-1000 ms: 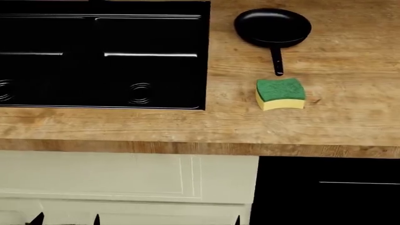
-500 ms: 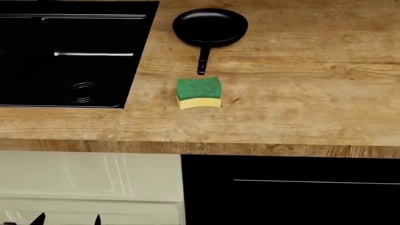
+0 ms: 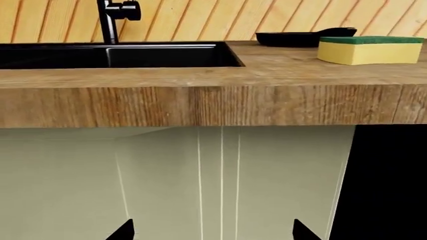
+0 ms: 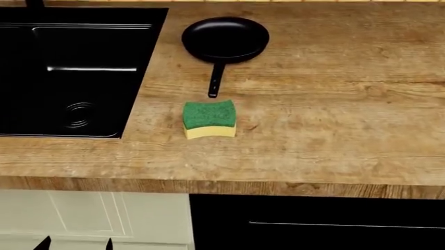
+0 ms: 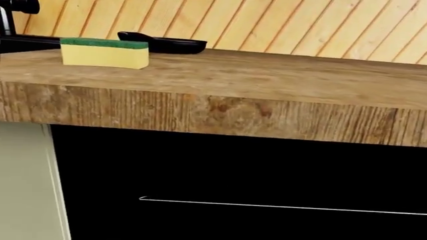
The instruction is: Pick the pan and sponge and place them into the sink. Then turn on the water.
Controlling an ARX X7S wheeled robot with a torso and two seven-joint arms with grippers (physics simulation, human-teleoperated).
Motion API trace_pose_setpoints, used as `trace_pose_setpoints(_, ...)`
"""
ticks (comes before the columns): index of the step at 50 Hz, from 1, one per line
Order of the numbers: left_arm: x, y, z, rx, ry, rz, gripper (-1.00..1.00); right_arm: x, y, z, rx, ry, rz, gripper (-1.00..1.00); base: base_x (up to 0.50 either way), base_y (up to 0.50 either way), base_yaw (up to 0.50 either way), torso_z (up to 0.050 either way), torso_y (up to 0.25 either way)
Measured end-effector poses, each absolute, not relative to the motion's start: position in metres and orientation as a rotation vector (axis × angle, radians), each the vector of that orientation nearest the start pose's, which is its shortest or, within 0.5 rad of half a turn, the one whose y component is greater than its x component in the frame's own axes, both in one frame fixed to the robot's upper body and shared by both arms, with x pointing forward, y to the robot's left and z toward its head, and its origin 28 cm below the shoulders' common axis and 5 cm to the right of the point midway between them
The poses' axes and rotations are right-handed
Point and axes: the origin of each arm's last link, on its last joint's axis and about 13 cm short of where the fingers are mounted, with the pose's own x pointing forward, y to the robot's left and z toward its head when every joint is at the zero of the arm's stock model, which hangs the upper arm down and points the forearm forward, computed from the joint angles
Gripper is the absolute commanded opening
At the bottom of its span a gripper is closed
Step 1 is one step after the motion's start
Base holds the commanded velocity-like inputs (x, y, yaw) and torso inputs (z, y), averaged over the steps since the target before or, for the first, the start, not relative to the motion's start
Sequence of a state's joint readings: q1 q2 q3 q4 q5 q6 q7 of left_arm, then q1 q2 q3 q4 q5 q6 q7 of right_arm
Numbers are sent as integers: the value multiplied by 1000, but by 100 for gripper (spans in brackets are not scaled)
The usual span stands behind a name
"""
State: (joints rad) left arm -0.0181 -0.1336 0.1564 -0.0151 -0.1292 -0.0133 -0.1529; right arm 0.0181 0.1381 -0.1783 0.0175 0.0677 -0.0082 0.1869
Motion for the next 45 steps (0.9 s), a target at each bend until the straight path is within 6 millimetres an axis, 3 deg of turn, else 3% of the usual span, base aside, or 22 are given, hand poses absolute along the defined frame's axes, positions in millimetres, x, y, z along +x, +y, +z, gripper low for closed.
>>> trace_pose_setpoints(9, 212, 206, 11, 15, 29, 2, 100, 212, -96, 11, -74, 7, -15, 100, 37, 0, 0, 3, 0)
trace_pose_setpoints(45, 211, 204, 13, 18, 6, -8, 100, 212, -96, 11, -73, 12, -17, 100, 17, 0, 0, 50, 0)
